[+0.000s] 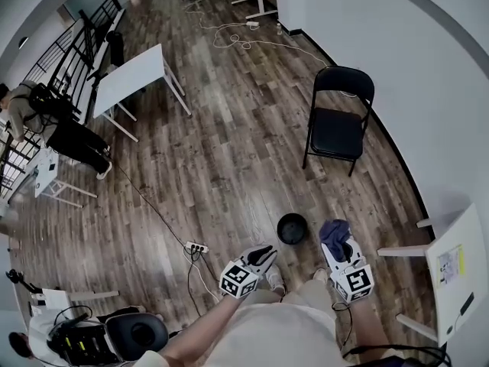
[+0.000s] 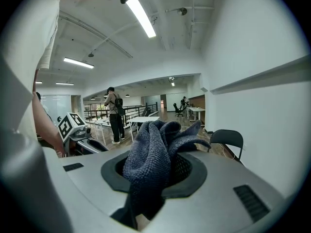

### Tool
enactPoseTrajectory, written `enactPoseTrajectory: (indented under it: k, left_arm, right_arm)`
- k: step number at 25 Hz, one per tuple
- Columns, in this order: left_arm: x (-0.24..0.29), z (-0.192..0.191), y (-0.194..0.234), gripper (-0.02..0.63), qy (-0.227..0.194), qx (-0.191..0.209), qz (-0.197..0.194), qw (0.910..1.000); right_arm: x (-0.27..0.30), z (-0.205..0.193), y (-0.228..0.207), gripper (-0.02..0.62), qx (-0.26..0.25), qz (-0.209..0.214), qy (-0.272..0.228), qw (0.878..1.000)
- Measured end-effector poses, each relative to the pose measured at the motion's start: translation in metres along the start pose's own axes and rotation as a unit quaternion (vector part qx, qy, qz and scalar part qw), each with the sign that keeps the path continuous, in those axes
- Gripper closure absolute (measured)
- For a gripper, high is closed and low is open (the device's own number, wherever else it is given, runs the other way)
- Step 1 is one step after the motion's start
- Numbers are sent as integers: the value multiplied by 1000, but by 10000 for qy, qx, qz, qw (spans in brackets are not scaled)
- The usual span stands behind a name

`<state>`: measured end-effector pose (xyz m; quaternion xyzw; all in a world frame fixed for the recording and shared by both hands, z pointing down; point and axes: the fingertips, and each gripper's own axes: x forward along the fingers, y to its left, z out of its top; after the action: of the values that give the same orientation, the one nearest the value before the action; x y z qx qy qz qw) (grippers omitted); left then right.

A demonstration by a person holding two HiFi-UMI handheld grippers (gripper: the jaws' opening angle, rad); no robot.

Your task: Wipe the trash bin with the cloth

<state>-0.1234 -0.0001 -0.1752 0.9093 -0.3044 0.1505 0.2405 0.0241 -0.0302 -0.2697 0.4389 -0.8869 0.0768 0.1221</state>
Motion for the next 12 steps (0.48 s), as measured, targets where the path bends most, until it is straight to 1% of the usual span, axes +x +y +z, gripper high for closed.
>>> enactPoseTrajectory:
  k: [12]
  left_arm:
    - [44, -9, -6, 535, 329, 120, -417, 9985]
  right_arm:
    - [-6, -36, -26, 489, 202, -377, 266, 9987]
